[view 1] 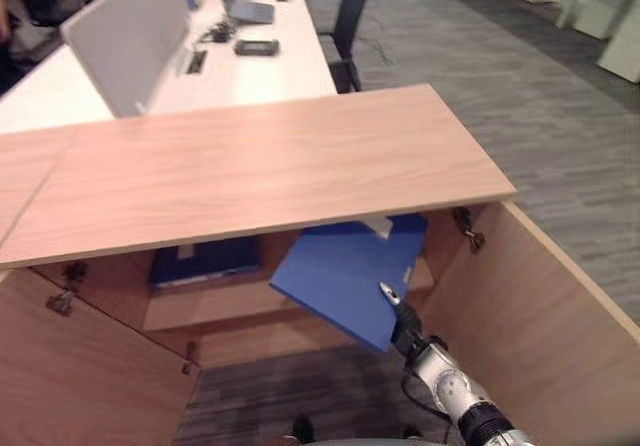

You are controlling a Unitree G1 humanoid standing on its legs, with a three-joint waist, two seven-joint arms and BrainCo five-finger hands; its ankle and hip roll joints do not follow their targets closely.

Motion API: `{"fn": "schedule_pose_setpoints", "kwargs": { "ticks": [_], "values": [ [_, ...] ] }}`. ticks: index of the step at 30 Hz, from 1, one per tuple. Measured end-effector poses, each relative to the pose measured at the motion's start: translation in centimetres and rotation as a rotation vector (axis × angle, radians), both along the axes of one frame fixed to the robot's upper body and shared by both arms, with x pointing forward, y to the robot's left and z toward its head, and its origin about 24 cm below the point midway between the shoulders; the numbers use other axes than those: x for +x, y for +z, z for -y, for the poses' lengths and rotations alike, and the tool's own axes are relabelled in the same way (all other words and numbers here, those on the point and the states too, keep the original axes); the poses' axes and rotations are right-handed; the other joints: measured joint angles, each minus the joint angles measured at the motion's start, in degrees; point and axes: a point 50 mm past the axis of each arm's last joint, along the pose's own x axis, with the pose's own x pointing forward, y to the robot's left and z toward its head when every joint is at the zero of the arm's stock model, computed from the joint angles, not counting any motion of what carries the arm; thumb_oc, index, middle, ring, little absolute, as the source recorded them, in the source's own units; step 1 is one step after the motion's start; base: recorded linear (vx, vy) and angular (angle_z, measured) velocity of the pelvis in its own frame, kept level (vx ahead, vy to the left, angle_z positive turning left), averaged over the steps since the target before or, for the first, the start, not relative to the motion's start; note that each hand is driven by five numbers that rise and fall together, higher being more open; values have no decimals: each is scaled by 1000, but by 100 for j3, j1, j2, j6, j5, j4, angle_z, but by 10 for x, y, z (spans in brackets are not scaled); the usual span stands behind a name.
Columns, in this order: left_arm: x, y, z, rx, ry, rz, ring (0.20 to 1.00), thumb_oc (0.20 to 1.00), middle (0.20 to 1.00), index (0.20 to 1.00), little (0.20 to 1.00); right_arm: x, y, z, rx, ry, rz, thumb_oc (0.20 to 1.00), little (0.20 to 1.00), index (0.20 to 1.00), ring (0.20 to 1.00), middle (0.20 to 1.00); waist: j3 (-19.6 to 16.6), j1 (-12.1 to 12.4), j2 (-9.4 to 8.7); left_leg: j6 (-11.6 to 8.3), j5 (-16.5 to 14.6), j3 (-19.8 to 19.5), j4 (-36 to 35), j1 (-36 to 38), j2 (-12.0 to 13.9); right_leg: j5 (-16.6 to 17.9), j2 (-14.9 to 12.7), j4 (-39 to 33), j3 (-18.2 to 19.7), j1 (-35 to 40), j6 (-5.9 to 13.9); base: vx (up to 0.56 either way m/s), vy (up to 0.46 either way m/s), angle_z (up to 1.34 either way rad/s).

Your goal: Put the empty folder in the office cabinet

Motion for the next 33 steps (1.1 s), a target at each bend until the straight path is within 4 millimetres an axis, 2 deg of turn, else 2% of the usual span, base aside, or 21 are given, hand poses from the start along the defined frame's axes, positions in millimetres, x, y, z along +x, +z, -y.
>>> {"fn": "schedule_pose_setpoints", "kwargs": {
  "ticks": [2,4,7,8,11,13,15,16,17,18,19,21,23,24,26,27,29,30,31,32,33],
  "values": [
    [5,1,-2,5,-3,8,1000,1000,1000,1000,1000,3,2,0,-9,3,6,200,200,200,200,200,19,-59,29,-6,4,3,0,-57,96,29,200,-40,12,-131,-3,124,-72,-17],
    [9,0,-2,-4,-7,24,1000,1000,1000,1000,1000,3,1,7,-43,-14,-4,200,200,200,200,200,32,-113,141,-29,13,0,-1,-22,155,103,222,-119,-258,-7,-72,107,-116,15],
    [11,0,-2,-4,-8,31,1000,1000,1000,1000,1000,3,2,18,-102,-11,8,200,200,200,200,200,-30,-109,315,-98,37,-50,1,-89,292,157,425,-412,-262,62,-145,112,-117,2],
    [13,0,-1,-7,-6,34,1000,1000,1000,1000,1000,3,1,22,-125,-10,5,200,200,200,200,200,-51,-98,414,-183,89,-55,4,-129,362,209,514,-536,-289,111,-183,86,-74,1],
    [9,0,0,-9,8,26,1000,1000,1000,1000,1000,1,-1,29,-165,-16,-10,200,200,200,200,200,-116,-95,511,-271,131,-72,57,-43,443,369,704,-969,-314,410,-344,132,-111,2],
    [14,0,2,-12,7,46,1000,1000,1000,1000,1000,0,-2,29,-184,2,-11,200,200,200,200,200,-148,-100,514,-345,78,-97,58,40,488,418,804,-1249,-360,626,-371,137,-173,7],
    [26,-1,5,-18,1,82,1000,1000,1000,1000,1000,0,-2,29,-200,3,-10,200,200,200,200,200,-150,-96,530,-383,94,-124,79,19,528,380,853,-1227,-410,644,-429,62,-146,16],
    [40,0,6,-20,15,130,1000,1000,1000,1000,1000,1,-1,30,-206,-4,-12,200,200,200,200,200,-143,-83,474,-405,98,-180,248,-134,534,353,817,-1240,-459,610,-472,35,-136,18],
    [45,0,7,-22,25,148,1000,1000,1000,1000,1000,2,0,30,-211,-5,-9,200,200,200,200,200,-117,-25,490,-503,108,-207,372,-202,573,319,887,-1208,-461,573,-517,40,-148,26],
    [59,1,8,-20,51,195,1000,1000,1000,1000,1000,4,1,31,-215,-13,-6,200,200,200,200,200,-36,12,359,-574,96,-324,966,-556,564,270,808,-1185,-446,536,-609,6,-49,10],
    [63,2,7,-18,63,214,1000,1000,1000,1000,1000,6,3,31,-222,-13,-2,200,200,200,200,200,40,53,281,-583,101,-400,1248,-682,560,291,732,-1188,-438,569,-663,48,2,-2],
    [60,0,10,-25,90,205,1000,1000,1000,1000,1000,6,3,31,-244,-7,-1,200,200,200,200,200,105,140,297,-634,142,-459,1551,-735,594,241,731,-1264,-402,694,-803,90,66,-3],
    [56,-1,14,-31,94,200,1000,1000,1000,1000,1000,7,3,32,-258,-8,2,200,200,200,200,200,249,198,197,-665,76,-485,1939,-1010,606,183,633,-1267,-413,788,-886,71,124,10],
    [44,-3,16,-33,101,173,1000,1000,1000,1000,1000,8,4,34,-264,-11,4,200,200,200,200,200,271,234,201,-674,79,-502,1439,-1017,620,148,613,-1266,-429,810,-885,40,230,-1],
    [31,-4,19,-38,108,145,1000,1000,1000,1000,1000,10,6,39,-271,-28,10,200,200,200,200,200,316,279,268,-700,119,-508,1225,-1160,648,144,613,-1261,-451,825,-893,47,195,1],
    [32,-5,22,-45,107,149,1000,1000,1000,1000,1000,12,8,44,-283,-42,19,200,200,200,200,200,351,326,316,-776,168,-570,1032,-1216,629,130,620,-1255,-421,782,-864,78,164,-12],
    [22,-6,26,-53,140,125,1000,1000,1000,1000,1000,16,12,51,-305,-64,35,200,200,200,200,200,427,439,509,-742,191,-570,672,-1188,639,170,636,-1195,-343,753,-813,56,188,-29],
    [10,-7,29,-56,150,96,1000,1000,1000,1000,1000,16,14,53,-314,-68,39,200,200,200,200,200,464,447,584,-708,215,-567,506,-1102,639,162,633,-1154,-275,748,-744,-10,189,-38],
    [1,-8,37,-71,159,72,1000,1000,1000,1000,1000,17,19,60,-344,-66,59,200,200,200,200,200,468,405,883,-582,504,-560,533,-964,665,123,686,-1061,-217,767,-551,-13,188,-31],
    [3,-8,36,-62,157,84,1000,1000,1000,1000,1000,20,23,67,-370,-87,76,200,200,200,200,200,578,331,857,-435,404,-533,500,-928,456,-4,409,-880,-107,624,-427,-5,255,-27],
    [9,-7,34,-55,152,105,1000,1000,1000,1000,1000,23,25,67,-369,-93,85,200,200,200,200,200,628,339,823,-336,315,-491,504,-931,359,3,328,-823,-35,601,-367,-1,159,-9]
  ]
}}
